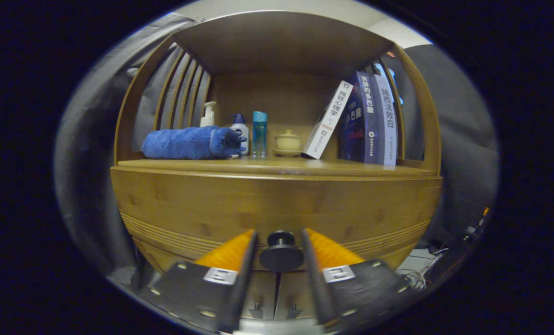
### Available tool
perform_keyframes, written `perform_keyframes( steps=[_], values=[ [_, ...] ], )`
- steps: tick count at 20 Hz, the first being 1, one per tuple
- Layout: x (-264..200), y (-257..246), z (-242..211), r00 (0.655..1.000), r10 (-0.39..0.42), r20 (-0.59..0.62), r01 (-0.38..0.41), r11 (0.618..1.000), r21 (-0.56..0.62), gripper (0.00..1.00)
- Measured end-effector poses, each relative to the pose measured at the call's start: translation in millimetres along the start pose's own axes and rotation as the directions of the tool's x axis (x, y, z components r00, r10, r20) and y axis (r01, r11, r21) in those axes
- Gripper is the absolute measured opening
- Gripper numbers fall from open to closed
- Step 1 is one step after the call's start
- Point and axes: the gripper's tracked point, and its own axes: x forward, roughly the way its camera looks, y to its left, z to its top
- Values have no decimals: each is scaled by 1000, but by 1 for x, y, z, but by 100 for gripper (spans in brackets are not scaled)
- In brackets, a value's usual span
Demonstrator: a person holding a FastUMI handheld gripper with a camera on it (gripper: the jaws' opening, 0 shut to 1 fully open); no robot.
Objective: Pull open the drawer, take out the items inside it, and place them on the countertop above the cabinet.
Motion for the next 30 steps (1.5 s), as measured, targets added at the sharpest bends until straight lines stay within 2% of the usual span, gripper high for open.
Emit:
perform_keyframes(
  steps=[1, 5, 7, 8, 12, 14, 16, 17, 20, 24, 25, 30],
  values=[
    [-4, 0, 1, 1000, 10, -1, -10, 1000, 5, 44],
    [-8, 1, 1, 1000, 24, -4, -24, 1000, 2, 44],
    [-9, 3, 1, 999, 38, -2, -38, 999, 9, 48],
    [-8, 2, 1, 999, 40, 1, -40, 999, 9, 54],
    [-1, 0, -21, 997, 26, -78, -25, 1000, 7, 55],
    [-5, 1, -16, 997, 49, -60, -48, 998, 28, 48],
    [-7, 2, -14, 997, 70, -44, -65, 991, 114, 40],
    [-7, 2, -12, 997, 68, -37, -64, 991, 114, 40],
    [-8, -1, -11, 999, 27, -39, -27, 999, 18, 40],
    [-10, 0, -12, 1000, 14, -25, -12, 997, 76, 41],
    [-12, -2, -12, 1000, -2, -15, 3, 998, 67, 35],
    [-64, -4, -16, 1000, -9, -1, 9, 998, 62, 35]
  ],
)
